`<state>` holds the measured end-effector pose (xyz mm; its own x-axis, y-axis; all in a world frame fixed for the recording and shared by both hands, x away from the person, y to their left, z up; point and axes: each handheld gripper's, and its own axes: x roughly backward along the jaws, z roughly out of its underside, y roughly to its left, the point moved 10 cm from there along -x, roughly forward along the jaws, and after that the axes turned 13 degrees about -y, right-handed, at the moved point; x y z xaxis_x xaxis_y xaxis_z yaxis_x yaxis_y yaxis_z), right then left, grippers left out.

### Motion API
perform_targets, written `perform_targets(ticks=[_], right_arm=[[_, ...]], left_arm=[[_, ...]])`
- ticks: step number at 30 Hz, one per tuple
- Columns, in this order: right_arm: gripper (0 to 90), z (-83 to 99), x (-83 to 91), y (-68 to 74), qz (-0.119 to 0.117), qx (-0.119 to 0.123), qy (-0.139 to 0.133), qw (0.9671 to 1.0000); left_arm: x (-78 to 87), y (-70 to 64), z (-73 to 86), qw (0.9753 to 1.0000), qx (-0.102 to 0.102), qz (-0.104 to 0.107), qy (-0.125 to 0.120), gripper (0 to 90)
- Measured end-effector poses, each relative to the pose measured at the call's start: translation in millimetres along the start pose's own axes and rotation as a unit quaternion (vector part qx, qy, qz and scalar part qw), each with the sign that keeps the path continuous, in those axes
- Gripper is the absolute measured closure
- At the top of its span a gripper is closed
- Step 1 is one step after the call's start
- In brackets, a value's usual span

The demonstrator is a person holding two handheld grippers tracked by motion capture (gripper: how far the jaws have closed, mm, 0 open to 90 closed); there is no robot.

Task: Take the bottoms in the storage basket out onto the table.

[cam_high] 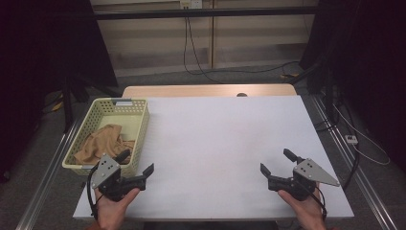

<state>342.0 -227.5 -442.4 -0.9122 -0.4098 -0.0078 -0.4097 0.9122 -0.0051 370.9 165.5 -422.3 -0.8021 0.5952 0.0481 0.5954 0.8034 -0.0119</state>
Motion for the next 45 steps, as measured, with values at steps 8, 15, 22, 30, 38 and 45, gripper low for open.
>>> perform_targets(ticks=[8,15,22,30,38,45], right_arm=[[6.6,0.5,-0.3,-1.5,0.001,-0.004,0.001,1.0000],[6.4,1.1,-1.6,-2.1,-0.002,-0.004,0.000,1.0000],[6.4,1.8,-2.8,-0.2,-0.007,-0.003,0.003,1.0000],[6.4,2.0,-3.2,-2.4,-0.004,-0.007,0.002,1.0000],[6.3,2.6,-3.4,-2.6,-0.003,-0.008,0.004,1.0000],[6.4,3.1,-4.3,-2.7,-0.005,-0.009,0.004,0.9999]], left_arm=[[-1.6,1.7,1.4,1.0000,0.005,-0.006,0.004,6.0],[-0.4,2.8,0.6,0.9999,0.002,-0.008,0.006,6.7],[0.9,5.1,-1.3,0.9999,0.005,-0.014,0.007,6.9],[-0.3,10.3,-7.4,0.9999,0.003,-0.014,0.008,7.0],[1.3,16.5,-13.4,0.9998,0.010,-0.016,0.007,7.0],[-1.0,21.9,-17.2,0.9996,0.016,-0.019,0.011,7.0]])
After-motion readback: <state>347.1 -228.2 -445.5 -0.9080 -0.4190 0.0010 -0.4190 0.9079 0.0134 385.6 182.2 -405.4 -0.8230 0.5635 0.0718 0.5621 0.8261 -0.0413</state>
